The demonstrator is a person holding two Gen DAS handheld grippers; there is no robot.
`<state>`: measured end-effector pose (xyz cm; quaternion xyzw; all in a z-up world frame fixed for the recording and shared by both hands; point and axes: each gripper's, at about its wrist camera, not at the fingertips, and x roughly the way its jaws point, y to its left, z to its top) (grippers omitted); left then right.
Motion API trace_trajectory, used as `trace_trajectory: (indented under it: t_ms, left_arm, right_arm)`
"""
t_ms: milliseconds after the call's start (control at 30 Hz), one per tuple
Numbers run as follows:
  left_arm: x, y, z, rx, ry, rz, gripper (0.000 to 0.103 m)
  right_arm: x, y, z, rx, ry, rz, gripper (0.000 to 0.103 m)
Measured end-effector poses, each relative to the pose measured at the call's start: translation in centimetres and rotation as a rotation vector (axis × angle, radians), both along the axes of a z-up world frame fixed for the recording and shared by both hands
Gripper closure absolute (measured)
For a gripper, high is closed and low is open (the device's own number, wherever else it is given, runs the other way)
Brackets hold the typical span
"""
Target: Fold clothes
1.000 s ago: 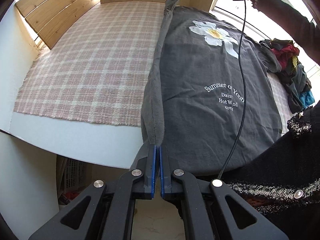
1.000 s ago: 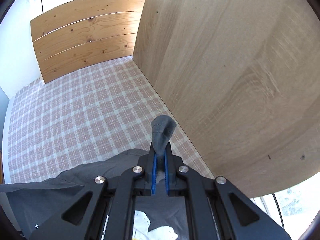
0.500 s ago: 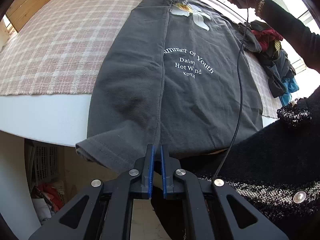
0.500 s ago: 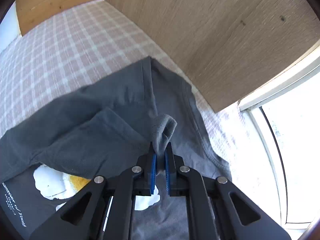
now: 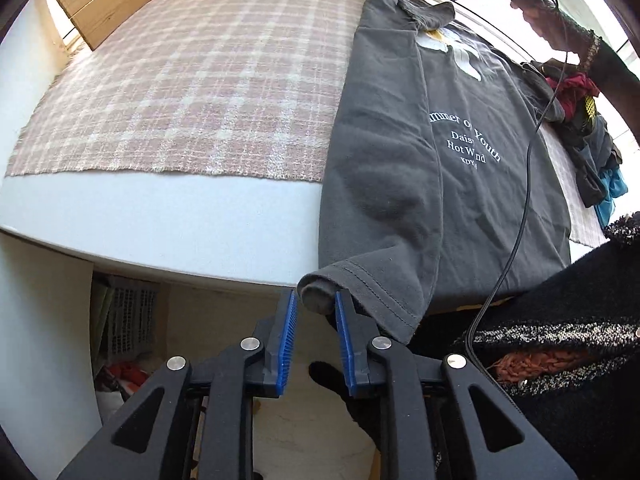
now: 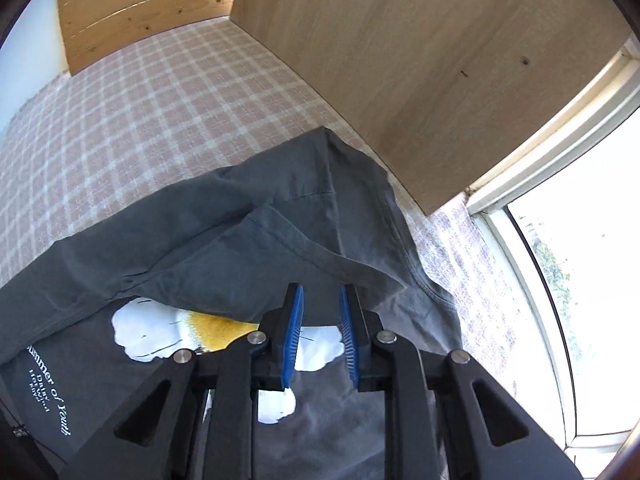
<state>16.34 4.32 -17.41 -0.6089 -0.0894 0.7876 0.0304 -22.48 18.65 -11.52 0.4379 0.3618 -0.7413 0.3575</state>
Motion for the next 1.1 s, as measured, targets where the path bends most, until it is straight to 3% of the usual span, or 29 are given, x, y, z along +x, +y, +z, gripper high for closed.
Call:
trace_trajectory:
  t_ms: [100, 333, 500, 600, 767, 967, 1100]
  left_arm:
    - [-0.6, 0.4, 0.3, -0.032, -0.008, -0.121, 0.084]
    - [-2.4, 0.6, -0.2, 0.007, -0.032, -0.314, 0.082]
    - [-2.2, 1.5, -1.1, 0.045, -0.054, -0.386, 0.082]
    - [-1.7, 1.8, -1.2, 0.059, -0.043, -0.395, 0.083]
    - [-0.1, 2.6, -1.3, 0.063, -0.021, -0.401, 0.1]
    - [4.0, 4.9, -0.6, 0.104, -0.04, -0.426, 0.1]
    - [5.2, 3.4, -1.0, 0.107, -0.025, -0.317, 0.1]
  right_arm:
    - [4.8, -2.9, -0.4, -0.028, -0.087, 0.132, 0.084]
    - [16.2, -8.4, -2.7, -0.055, -0.302, 0.396, 0.084]
    - [21.5, -10.5, -5.3, -0.024, -0.381, 0.475, 0.084]
    - [22.9, -10.8, -6.9, 0.009, -0.39, 0.48, 0.09]
    - [23.1, -10.8, -8.7, 0.056, -0.378, 0.434, 0.09]
    - [23.8, -10.5, -8.9, 0.067, -0.329, 0.419, 0.091]
    - [24.4, -10.2, -9.0, 0.068, -0.292, 0.408, 0.091]
